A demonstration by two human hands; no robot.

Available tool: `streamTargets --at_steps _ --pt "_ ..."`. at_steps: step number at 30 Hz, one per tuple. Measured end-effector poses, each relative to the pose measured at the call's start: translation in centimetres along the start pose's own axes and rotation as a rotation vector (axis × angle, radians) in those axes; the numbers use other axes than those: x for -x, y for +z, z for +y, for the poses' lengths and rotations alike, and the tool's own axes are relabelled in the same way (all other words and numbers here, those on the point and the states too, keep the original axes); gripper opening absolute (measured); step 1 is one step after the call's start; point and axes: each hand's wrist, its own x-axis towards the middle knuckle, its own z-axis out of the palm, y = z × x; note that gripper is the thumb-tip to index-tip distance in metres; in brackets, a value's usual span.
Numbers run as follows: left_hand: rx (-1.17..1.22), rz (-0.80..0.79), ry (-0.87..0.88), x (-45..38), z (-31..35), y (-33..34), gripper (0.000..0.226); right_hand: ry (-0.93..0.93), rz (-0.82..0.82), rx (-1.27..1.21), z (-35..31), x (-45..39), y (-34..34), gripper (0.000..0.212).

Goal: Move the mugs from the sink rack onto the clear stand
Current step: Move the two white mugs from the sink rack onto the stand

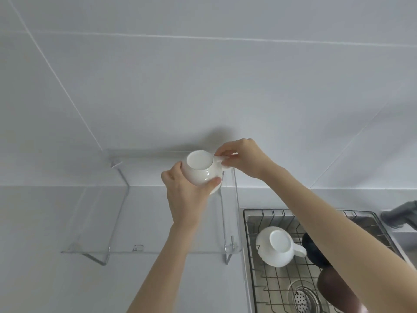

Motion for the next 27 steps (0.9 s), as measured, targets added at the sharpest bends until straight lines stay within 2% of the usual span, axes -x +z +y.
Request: streamTargets --at_steps 9,14,17,20,22,24,25,27 --pt "-0.111 0.074 0.025 -0.3 -0.1 1.6 0.088 0.011 0.083 -0.08 0.9 -0.6 0.4 0.026" --pt "-0.139 0.045 0.051 0.0 0.1 1.5 0.095 0.014 0.034 -0.014 1.0 -0.2 0.1 0.04" --pt "-0.101 0.032 0.182 1.2 1.7 1.2 0.092 0.066 0.068 -0.082 1.5 1.5 -1.5 0.047" --pt "0.028 0.042 0.436 4.0 4.0 1.1 0.056 0.174 0.194 -0.298 3.2 4.9 -3.3 0.041" --pt "0.117 -0.038 0.592 6.8 4.4 1.6 0.034 0.262 0.267 -0.348 5.5 8.0 -3.7 0.033" --pt "0.148 -0.183 0.634 9.4 3.4 2.9 0.025 0.373 0.335 -0.367 8.0 11.2 -3.2 0.028" --pt "0.139 -0.264 0.607 10.5 2.6 3.8 0.025 0.43 0.361 -0.363 9.3 12.8 -2.7 0.026" --pt "0.079 -0.455 0.431 12.4 0.9 6.0 0.031 0.553 0.355 -0.274 11.7 15.9 -1.3 0.025"
